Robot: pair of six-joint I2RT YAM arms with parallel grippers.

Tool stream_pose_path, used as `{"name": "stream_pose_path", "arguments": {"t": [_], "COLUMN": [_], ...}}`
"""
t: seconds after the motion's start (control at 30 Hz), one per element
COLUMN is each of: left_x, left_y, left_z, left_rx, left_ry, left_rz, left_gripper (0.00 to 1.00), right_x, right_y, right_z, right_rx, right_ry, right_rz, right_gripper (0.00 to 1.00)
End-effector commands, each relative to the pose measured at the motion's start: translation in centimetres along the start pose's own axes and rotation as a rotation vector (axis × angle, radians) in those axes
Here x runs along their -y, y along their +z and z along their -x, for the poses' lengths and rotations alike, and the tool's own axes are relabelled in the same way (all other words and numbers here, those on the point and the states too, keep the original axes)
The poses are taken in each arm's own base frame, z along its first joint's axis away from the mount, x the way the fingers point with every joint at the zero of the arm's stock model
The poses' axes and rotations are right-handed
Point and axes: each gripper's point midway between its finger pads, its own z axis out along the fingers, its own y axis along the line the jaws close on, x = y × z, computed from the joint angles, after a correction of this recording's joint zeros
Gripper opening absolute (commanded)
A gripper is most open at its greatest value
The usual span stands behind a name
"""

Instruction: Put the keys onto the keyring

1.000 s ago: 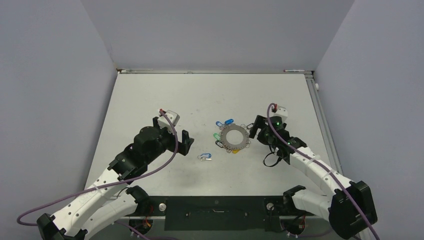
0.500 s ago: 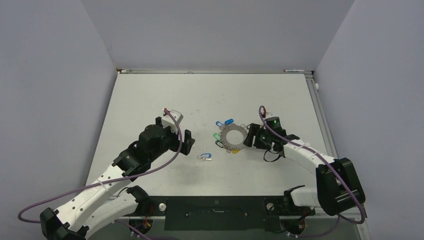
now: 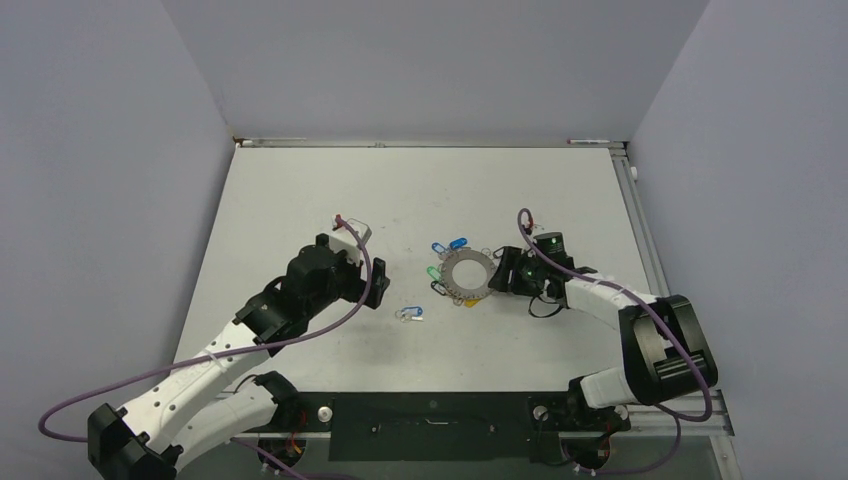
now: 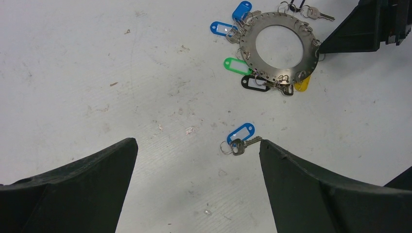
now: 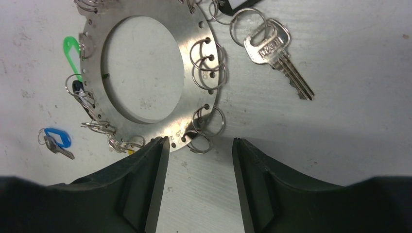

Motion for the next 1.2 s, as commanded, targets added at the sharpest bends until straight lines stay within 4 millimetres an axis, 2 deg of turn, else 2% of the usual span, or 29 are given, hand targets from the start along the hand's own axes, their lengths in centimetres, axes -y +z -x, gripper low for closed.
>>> {"name": "stream_pose_path", "arguments": {"t": [0.0,0.23,0.47,0.73,0.93,1.17], "left_x": [-0.1,-0.3,-0.2,0.1,0.2,0.1], "left_y": [-0.2,0.0,-0.1,-0.1,-0.1,0.0], "left_z": [1.3,1.3,1.3,1.4,1.3,1.2], "left_rx": [0.030,0.027,0.026,0.026,0.026,0.020], "left_ry": [0.005,0.004,0.002,-0.001,-0.003,-0.003], "left_rz": [0.003,0.009,0.001,-0.012,-0.016,-0.015], "left_gripper": [0.95,0.94,0.94,0.94,0.94,0.94], "right_x": [-0.9,-1.3,-2.6,-3.6,-3.2,-2.1], "right_y": [0.8,1.4,0.5,-0.5,-0.4,0.4], "right_z": [0.8,-0.2,-1.4,-2.0,-2.4,-1.9], "right_rx": [0.033,-0.005,-0.025,-0.028,-0.018,0.019], "right_ry": [-0.023,-0.010,0.013,0.005,0.008,0.042], "right_rz": [0.076,0.118,0.192,0.188,0.163,0.106], "right_gripper": [0.52,0.51,0.50,0.50,0.47,0.43]}}
